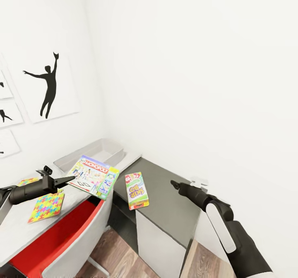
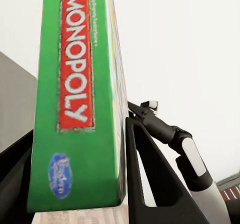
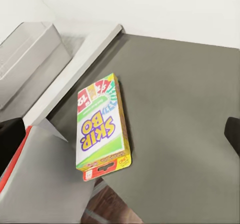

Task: Put all the toys in the child's room - the three board games (two on the bed and one on the table), the two jigsaw puzzles on the table, and the tennis ball on the table - inside the toy box on the table in the child's room.

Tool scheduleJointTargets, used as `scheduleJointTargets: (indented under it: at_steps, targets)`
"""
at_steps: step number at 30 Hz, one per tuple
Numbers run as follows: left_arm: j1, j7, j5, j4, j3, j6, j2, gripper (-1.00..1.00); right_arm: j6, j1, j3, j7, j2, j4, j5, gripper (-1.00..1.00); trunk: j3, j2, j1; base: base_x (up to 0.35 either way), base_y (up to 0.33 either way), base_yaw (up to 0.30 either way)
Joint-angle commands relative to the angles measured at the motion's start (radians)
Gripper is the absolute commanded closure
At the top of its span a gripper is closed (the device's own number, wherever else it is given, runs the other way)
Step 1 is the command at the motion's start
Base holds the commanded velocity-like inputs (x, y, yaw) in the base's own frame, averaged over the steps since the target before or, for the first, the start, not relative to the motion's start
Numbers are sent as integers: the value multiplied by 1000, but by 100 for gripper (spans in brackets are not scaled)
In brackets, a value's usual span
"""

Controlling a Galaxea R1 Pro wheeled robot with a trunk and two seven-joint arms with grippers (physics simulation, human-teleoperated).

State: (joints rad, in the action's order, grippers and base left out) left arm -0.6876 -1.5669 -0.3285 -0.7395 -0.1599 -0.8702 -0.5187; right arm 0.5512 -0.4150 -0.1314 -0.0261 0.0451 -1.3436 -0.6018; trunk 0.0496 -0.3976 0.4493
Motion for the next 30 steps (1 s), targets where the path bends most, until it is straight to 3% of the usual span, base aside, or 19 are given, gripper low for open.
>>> scheduleJointTargets:
  at_steps: [1, 7, 14, 30]
  targets:
    - [-1, -4, 0, 0, 0, -11, 0, 100, 3, -1, -10, -4, 1, 0, -4, -100, 2, -2, 1, 7, -65, 252]
    - [-1, -4, 0, 0, 0, -12, 1, 100, 3, -1, -46, -7, 1, 3, -4, -100, 2, -2, 1, 6, 92, 277]
    - [-1, -4, 0, 0, 0, -12, 2, 100, 3, -1, -52, -8, 1, 6, -4, -100, 2, -2, 1, 147, 113, 291]
    - [-1, -4, -1, 0, 0, -10, 3, 100, 3, -1, -54, -6, 1, 6, -4, -100, 2, -2, 1, 94, -151, 292]
